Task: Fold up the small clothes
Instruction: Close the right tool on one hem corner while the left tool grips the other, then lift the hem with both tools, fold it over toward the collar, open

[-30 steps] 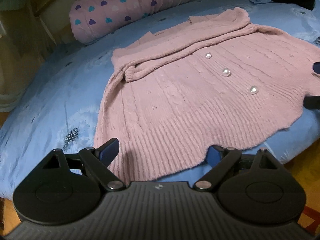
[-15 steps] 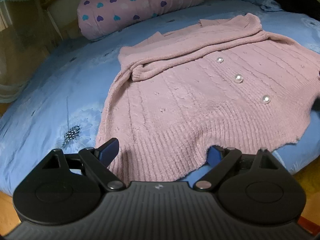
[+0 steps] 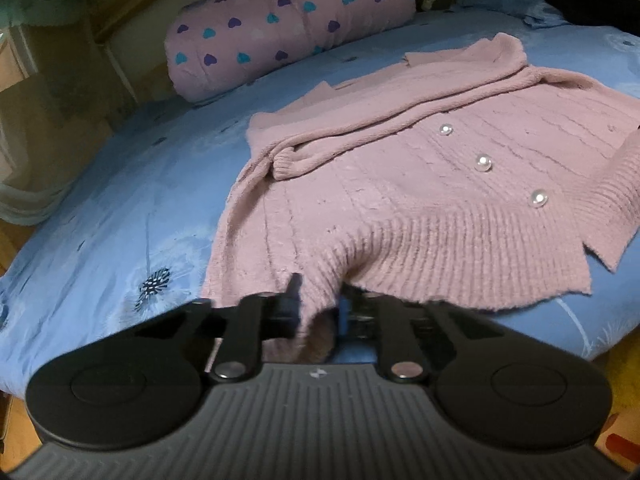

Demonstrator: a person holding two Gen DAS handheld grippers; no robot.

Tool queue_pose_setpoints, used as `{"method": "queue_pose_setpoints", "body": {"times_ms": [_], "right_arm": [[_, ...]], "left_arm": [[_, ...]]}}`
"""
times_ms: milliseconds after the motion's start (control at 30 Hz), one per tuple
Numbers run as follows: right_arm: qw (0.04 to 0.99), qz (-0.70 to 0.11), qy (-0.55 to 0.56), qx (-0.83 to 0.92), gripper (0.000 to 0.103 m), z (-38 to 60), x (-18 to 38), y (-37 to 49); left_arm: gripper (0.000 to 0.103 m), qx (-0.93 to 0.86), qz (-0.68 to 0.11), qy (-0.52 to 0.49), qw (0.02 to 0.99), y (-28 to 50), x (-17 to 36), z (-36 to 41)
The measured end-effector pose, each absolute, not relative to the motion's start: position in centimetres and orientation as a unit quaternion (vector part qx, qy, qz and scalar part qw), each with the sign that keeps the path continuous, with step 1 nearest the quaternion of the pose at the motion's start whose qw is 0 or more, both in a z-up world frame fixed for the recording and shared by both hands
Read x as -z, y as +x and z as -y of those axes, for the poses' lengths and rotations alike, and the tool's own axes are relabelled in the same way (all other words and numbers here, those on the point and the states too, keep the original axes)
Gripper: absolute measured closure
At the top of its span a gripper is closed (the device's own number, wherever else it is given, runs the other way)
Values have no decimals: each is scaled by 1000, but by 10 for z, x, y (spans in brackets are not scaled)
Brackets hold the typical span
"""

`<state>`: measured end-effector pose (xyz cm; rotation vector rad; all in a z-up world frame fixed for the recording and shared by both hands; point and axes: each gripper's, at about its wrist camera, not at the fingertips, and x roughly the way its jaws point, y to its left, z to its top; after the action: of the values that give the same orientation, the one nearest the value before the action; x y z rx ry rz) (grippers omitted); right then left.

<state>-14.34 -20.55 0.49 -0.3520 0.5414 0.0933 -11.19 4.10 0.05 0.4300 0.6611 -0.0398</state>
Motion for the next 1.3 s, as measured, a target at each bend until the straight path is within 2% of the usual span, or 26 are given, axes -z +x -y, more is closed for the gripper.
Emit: {"method": "queue_pose_setpoints", "body": {"times_ms": [133, 633, 933, 1300], "right_arm": [[954, -246, -167, -48, 93, 207, -13, -143], [970, -171, -168, -36, 94, 210, -54, -111], [973, -116, -197, -24, 95, 212, -85, -55], [968, -66, -242, 2, 95, 209, -104, 31]], "left_arm": [[92, 12, -309, 182, 933, -110, -13, -48], [92, -3, -225, 171, 959, -80, -70, -36], [93, -21, -183, 171, 968, -7, -105, -39], [93, -36, -148, 192, 970, 116, -129, -21]]}}
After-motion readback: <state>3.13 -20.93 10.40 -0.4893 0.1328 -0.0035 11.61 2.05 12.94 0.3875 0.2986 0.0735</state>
